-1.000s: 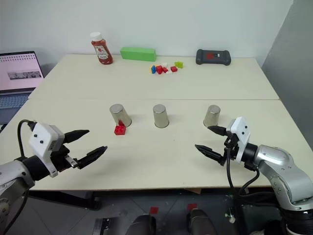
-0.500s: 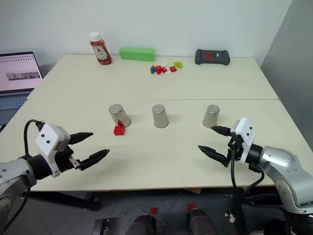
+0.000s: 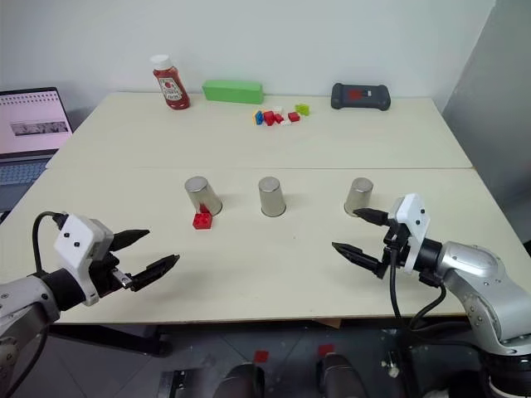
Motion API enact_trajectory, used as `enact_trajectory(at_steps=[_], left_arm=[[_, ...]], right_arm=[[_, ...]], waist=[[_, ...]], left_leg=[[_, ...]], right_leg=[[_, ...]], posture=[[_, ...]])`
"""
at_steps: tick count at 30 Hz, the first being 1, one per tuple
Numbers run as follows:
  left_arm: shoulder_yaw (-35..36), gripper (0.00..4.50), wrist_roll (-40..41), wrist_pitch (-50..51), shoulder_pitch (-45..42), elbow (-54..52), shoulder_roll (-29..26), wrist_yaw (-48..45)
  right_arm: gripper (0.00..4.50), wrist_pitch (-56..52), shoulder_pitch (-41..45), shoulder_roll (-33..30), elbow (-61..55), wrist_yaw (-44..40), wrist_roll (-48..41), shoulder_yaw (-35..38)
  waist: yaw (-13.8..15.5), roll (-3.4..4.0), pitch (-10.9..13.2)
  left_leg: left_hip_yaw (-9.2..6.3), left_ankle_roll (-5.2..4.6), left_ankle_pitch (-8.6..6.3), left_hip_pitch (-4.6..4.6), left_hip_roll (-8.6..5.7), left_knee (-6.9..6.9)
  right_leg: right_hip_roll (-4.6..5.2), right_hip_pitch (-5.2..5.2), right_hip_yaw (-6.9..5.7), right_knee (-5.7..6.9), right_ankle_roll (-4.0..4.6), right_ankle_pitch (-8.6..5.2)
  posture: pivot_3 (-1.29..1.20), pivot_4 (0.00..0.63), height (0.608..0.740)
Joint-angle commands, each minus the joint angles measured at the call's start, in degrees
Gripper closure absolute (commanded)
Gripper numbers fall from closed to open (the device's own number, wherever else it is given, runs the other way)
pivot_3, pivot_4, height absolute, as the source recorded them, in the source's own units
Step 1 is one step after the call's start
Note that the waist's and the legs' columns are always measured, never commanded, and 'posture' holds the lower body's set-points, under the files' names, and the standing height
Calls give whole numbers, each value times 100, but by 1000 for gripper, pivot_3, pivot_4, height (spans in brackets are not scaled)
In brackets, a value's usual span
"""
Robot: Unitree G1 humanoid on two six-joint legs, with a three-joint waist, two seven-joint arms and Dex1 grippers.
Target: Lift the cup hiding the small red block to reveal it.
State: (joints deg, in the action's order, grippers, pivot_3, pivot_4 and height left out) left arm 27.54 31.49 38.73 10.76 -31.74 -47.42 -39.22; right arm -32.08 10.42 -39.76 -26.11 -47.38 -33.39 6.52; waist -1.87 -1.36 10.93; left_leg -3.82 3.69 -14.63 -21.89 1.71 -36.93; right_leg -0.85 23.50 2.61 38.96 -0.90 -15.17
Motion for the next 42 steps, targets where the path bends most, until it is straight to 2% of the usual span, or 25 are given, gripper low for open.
enact_trajectory(at_steps=[1, 42], left_arm=[[252, 20, -14, -84, 12, -154, -6, 27], [129, 20, -333, -286, -53, 83, -98, -225]], right_arm=[[0, 18, 128, -12, -47, -39, -90, 37], [0, 244, -17, 60, 39, -39, 39, -15]], waist=[[0, 0, 0], [0, 0, 0]], left_leg=[[0, 0, 0, 0, 0, 0], [0, 0, 0, 0, 0, 0]], right_leg=[[0, 0, 0, 0, 0, 0], [0, 0, 0, 0, 1, 0]], posture=[[0, 150, 740], [0, 150, 740]])
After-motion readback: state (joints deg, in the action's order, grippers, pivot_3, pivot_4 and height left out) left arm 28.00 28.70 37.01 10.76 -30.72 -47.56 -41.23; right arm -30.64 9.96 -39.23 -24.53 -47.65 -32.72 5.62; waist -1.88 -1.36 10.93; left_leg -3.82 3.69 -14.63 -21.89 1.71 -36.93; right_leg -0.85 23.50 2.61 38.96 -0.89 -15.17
